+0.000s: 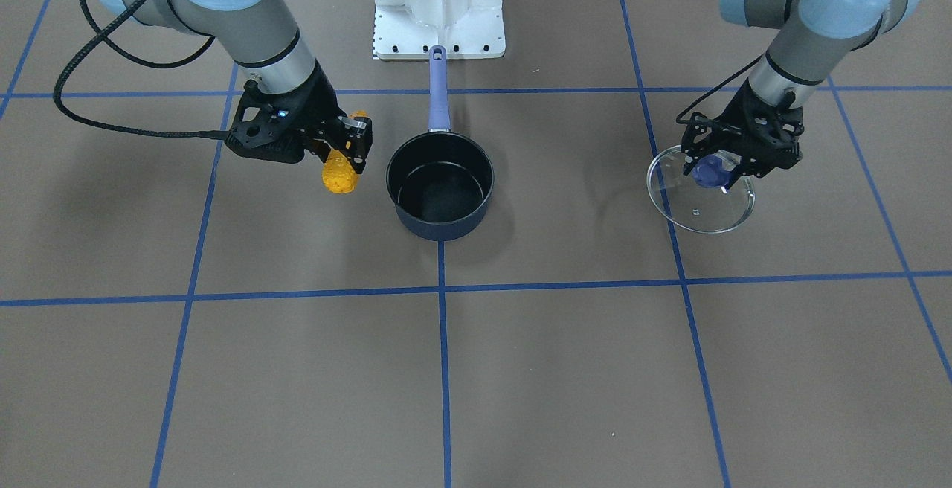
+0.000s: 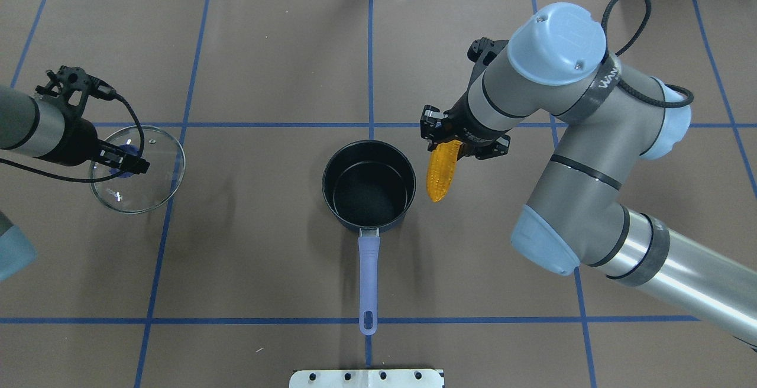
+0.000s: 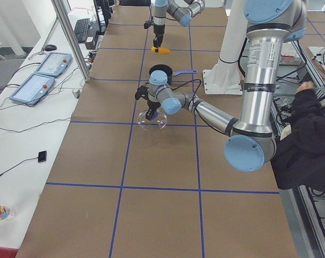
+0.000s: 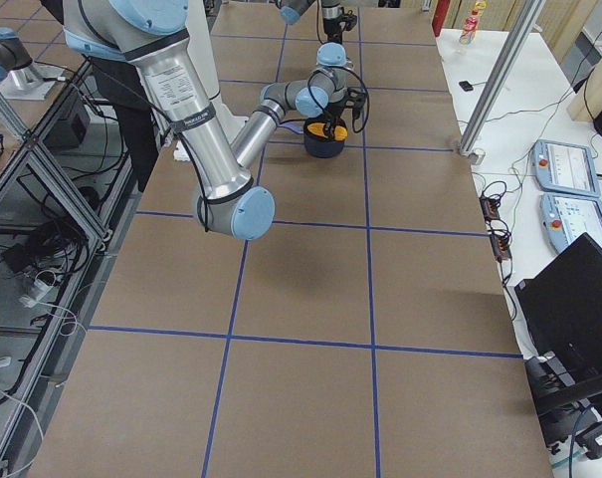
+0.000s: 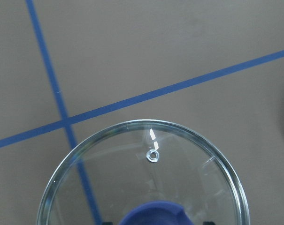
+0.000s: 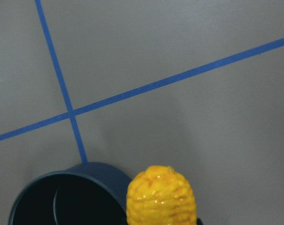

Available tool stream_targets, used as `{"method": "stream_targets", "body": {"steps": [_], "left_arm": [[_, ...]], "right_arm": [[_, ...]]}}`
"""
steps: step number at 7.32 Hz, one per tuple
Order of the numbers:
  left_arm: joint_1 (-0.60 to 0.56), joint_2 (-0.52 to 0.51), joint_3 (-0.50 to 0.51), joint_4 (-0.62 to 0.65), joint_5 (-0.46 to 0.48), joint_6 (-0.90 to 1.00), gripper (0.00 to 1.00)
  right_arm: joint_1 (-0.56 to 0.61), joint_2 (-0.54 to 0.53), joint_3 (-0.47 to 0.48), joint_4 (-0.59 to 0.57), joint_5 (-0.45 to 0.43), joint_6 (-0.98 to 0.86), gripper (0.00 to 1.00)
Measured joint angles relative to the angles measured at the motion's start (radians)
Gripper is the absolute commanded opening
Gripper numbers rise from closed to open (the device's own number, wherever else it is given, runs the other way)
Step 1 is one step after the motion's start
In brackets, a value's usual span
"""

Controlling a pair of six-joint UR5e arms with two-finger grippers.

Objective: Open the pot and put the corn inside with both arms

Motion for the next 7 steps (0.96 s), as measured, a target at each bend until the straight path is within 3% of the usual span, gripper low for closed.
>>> {"method": "stream_targets", "body": {"steps": [4, 7], "left_arm": [[-0.04, 0.153, 0.054, -0.171, -0.044, 0.089, 0.55], [-0.052, 0.185, 0.134, -0.282, -0.059, 0.111, 0.55]], "right_arm": [[-0.11, 0.075, -0.06, 0.001, -0.108, 0.047, 0.41], [-0.164, 0.122, -0.125, 0.007, -0.158, 0.062, 0.41]]}}
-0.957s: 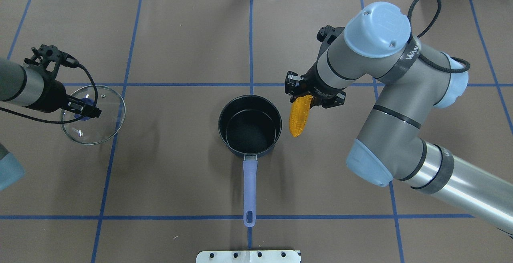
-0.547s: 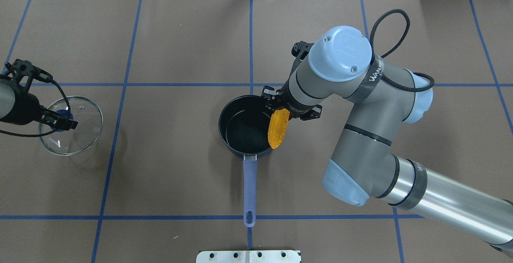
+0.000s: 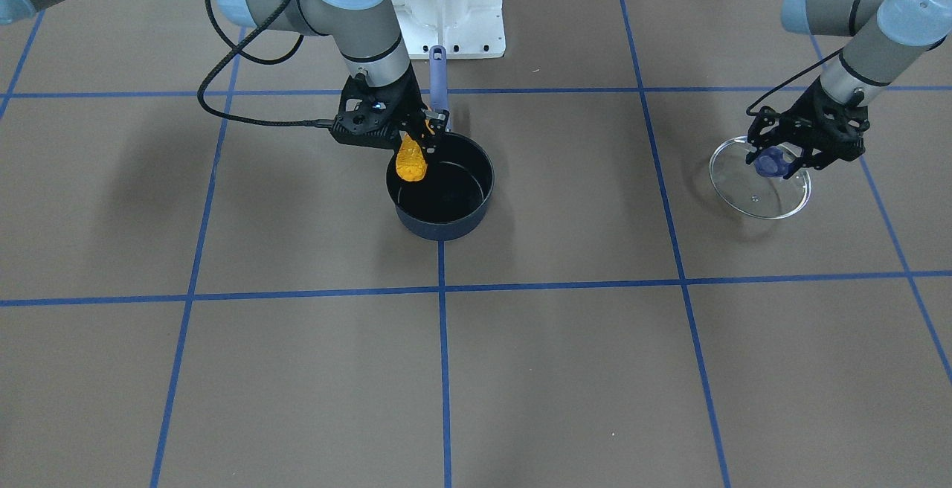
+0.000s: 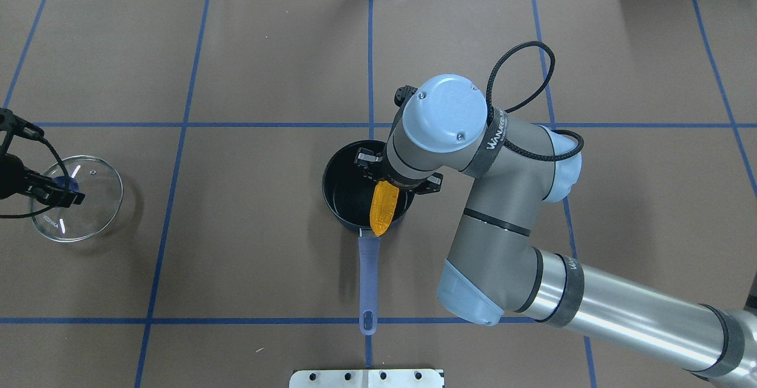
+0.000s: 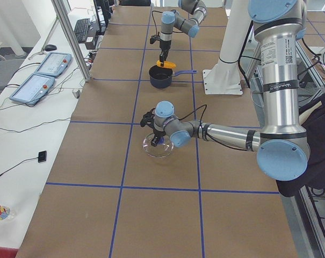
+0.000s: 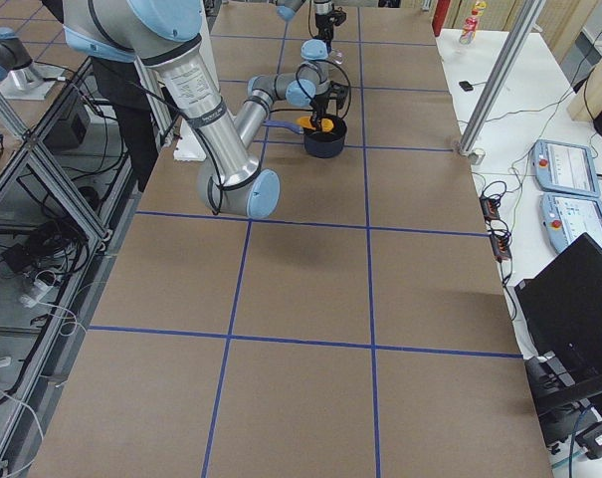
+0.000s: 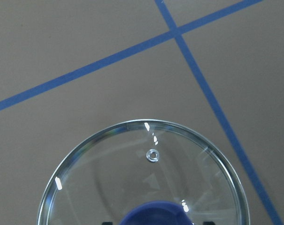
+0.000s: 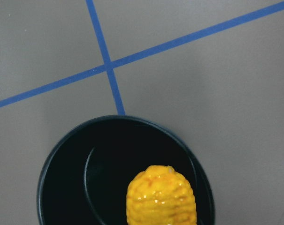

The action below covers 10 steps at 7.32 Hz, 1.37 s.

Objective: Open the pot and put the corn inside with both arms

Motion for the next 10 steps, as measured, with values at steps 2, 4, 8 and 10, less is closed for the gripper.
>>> {"method": "stream_targets", "body": {"steps": [2, 4, 8, 10], "left_arm": [[-0.001, 0.004, 0.012, -0.015, -0.001, 0.0, 0.55], [-0.001, 0.005, 0.014, -0.017, -0.001, 0.0, 0.55], [-0.001, 0.014, 0.014, -0.019, -0.001, 0.0, 0.55], [-0.001, 0.014, 0.013, -0.019, -0.001, -0.001, 0.55]], "right_arm": [[-0.018, 0.005, -0.022, 0.005, -0.022, 0.001, 0.41], [-0.016, 0.005, -0.033, 0.008, -0.025, -0.009, 0.41], [0.038, 0.056, -0.091, 0.014, -0.019, -0.034, 0.41], [0.053, 0.067, -0.109, 0.014, -0.014, -0.037, 0.42]]}}
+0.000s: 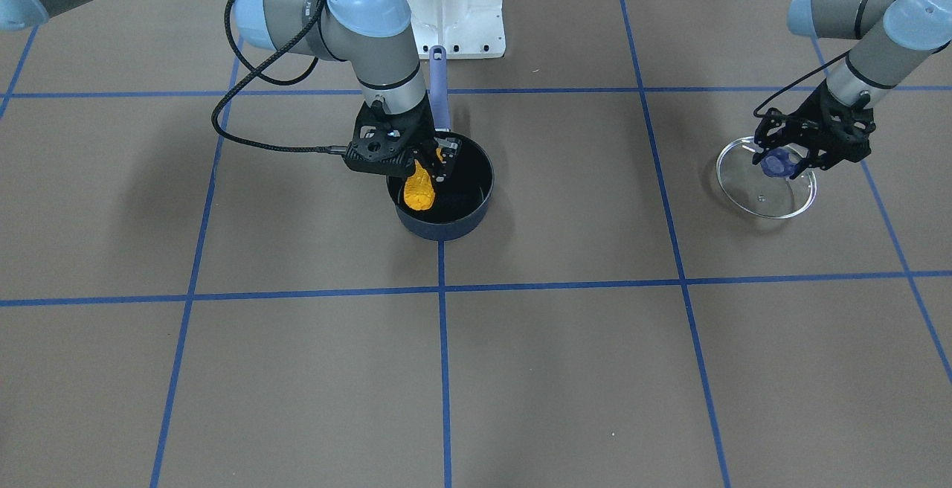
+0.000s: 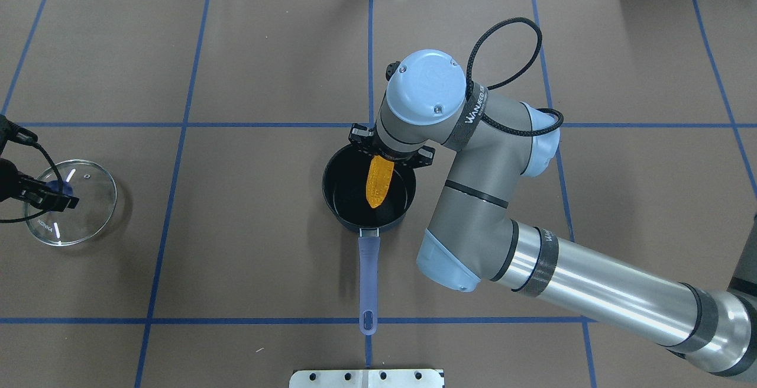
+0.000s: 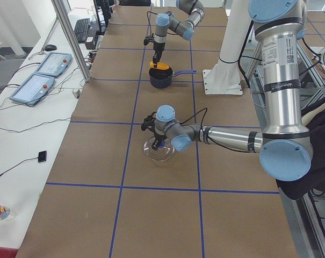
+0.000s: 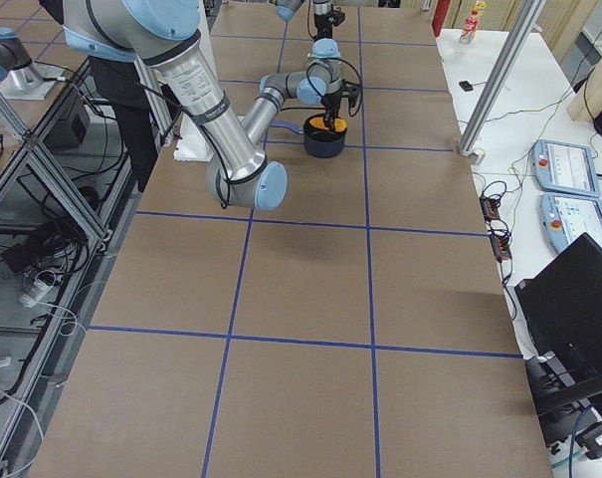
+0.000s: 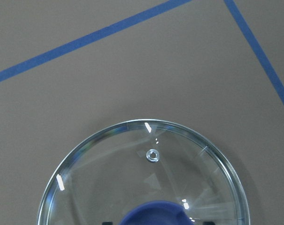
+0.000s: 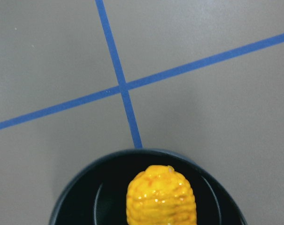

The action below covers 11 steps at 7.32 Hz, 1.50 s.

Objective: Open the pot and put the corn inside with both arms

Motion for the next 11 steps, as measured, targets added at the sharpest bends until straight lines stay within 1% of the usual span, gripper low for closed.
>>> {"method": "stream_targets", "body": {"steps": [3, 5, 6, 7, 8, 11], "left_arm": [[0.001, 0.0, 0.0, 0.0, 0.0, -0.002, 0.55], [0.001, -0.001, 0.0, 0.0, 0.0, -0.004, 0.55], [0.001, -0.001, 0.0, 0.0, 0.0, -0.005, 0.55], [0.001, -0.001, 0.001, 0.0, 0.001, -0.005, 0.55], [0.002, -0.001, 0.002, 0.0, 0.001, -0.006, 0.55], [0.003, -0.002, 0.004, 0.0, 0.002, -0.008, 0.57]], "right_arm": [[-0.002, 0.006, -0.048, 0.043, -0.001, 0.005, 0.44], [-0.02, 0.007, -0.052, 0.055, -0.002, 0.014, 0.46], [-0.03, 0.006, -0.053, 0.056, -0.004, 0.016, 0.55], [-0.036, 0.004, -0.054, 0.056, -0.006, 0.016, 0.72], [-0.04, 0.002, -0.054, 0.057, -0.007, 0.013, 1.0], [-0.05, 0.0, -0.05, 0.057, -0.019, 0.007, 1.0]]}}
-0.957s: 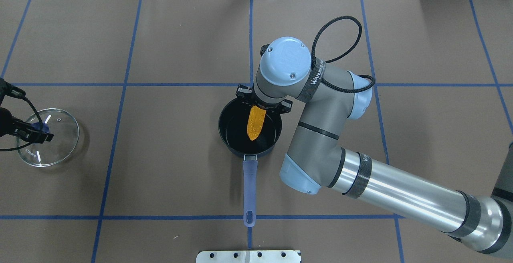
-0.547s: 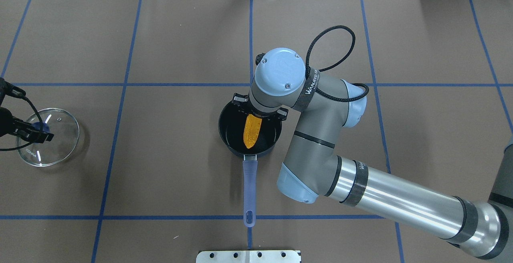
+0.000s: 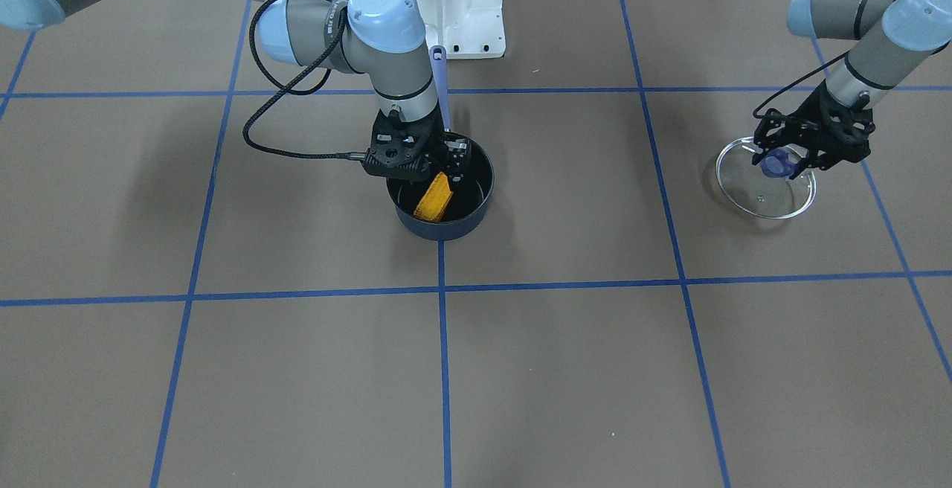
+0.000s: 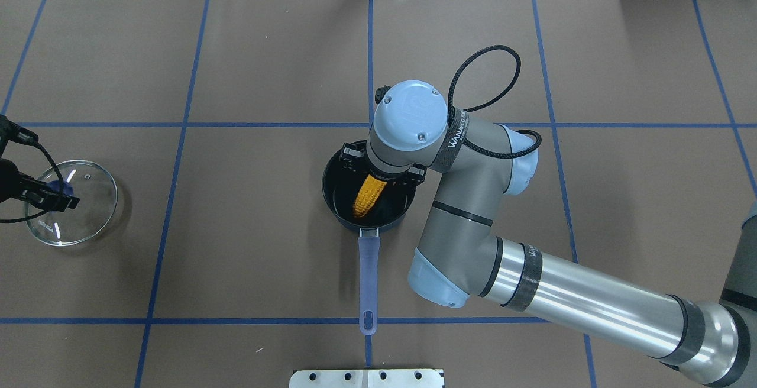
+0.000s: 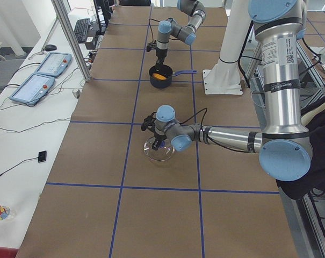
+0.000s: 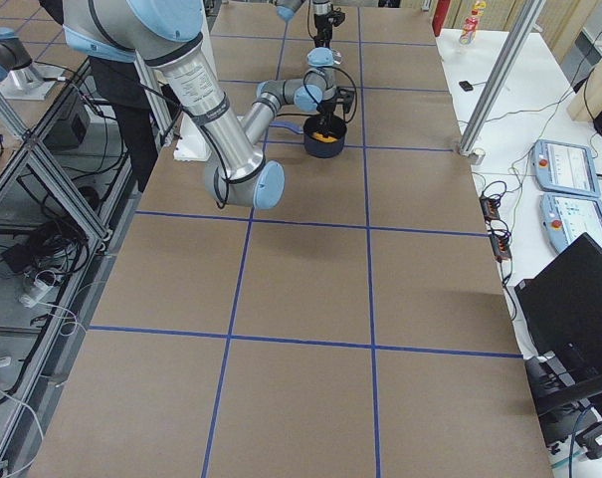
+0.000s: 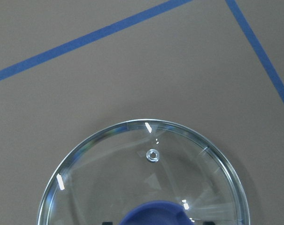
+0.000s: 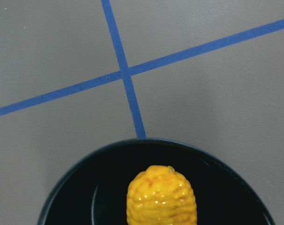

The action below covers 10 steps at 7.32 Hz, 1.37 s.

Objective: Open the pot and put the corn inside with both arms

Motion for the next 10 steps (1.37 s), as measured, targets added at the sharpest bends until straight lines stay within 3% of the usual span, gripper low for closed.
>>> {"method": "stream_targets", "body": {"steps": [5, 10], "left_arm": [[0.002, -0.011, 0.016, 0.0, 0.0, 0.004, 0.79], [-0.016, -0.034, 0.019, 0.013, -0.001, 0.013, 0.79]], "right_arm": [[0.014, 0.001, 0.007, 0.022, 0.002, -0.007, 1.0], [0.095, -0.021, 0.012, 0.036, 0.021, -0.057, 1.0]]}}
